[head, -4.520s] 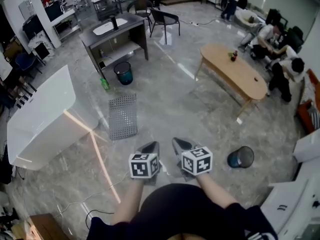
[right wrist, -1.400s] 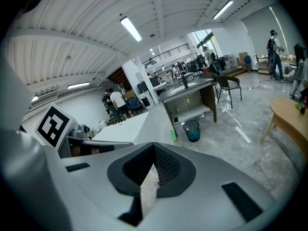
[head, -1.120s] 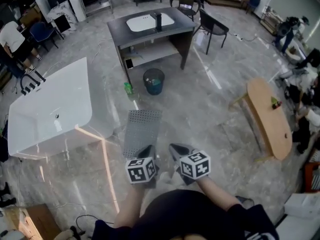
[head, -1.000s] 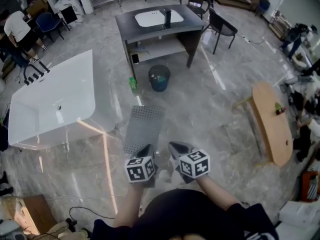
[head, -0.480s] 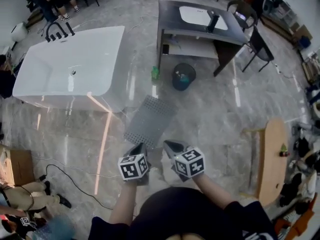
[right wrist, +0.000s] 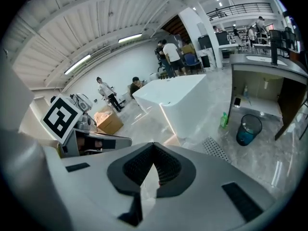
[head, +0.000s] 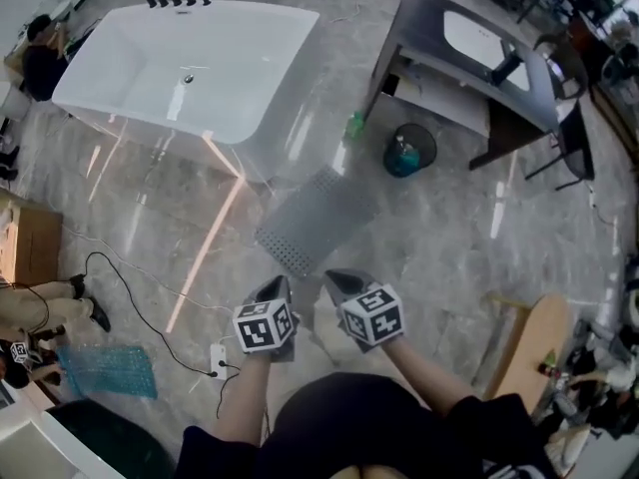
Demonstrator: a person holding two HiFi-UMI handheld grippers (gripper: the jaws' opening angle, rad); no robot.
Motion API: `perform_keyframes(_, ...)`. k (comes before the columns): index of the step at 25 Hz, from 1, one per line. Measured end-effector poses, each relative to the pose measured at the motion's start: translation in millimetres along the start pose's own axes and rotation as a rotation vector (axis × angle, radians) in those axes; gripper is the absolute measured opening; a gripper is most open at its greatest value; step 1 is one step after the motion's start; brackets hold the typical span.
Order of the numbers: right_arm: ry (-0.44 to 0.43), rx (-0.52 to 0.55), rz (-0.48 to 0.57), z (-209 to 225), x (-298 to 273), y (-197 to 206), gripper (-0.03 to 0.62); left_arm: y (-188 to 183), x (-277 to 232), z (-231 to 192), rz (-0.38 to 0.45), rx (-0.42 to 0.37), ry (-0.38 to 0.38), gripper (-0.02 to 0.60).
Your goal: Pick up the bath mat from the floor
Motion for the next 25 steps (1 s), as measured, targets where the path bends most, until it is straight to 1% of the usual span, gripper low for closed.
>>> perform_keyframes(5,-0.08,0.057,-0.069,3,-25,4,0.011,8,-12,-15,0.017,0.071,-0.055,0.002)
perform_keyframes(10,-0.129,0.114,-0.137,8,-58,12,0.011,12,-28,-39,0.047,0.148,-0.093,0.001)
perform_keyframes(14,-0.14,0.127,-0.172,20,-88,24,0.011,21,-50,-58,0.07,0.21,-0.119,0.002)
perform_keyframes(18,-0.142,0.125,-0.207,32,-127,42,0.011,37,-76,-86,0.064,0.267,-0.147,0.002)
perform_keyframes(25,-0.123,0.117,-0.248,52,-200,81,0.011,63,-133,-145,0.028,0.305,-0.164,0.001)
Point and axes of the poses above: the fingertips, and each gripper's own axes: x backward along the fingers, z to its right, y out of its underside, the point moved 5 cm from there along x, backward along the fingers, and after that the axes turned 8 degrees about x, right-handed, at the moved point
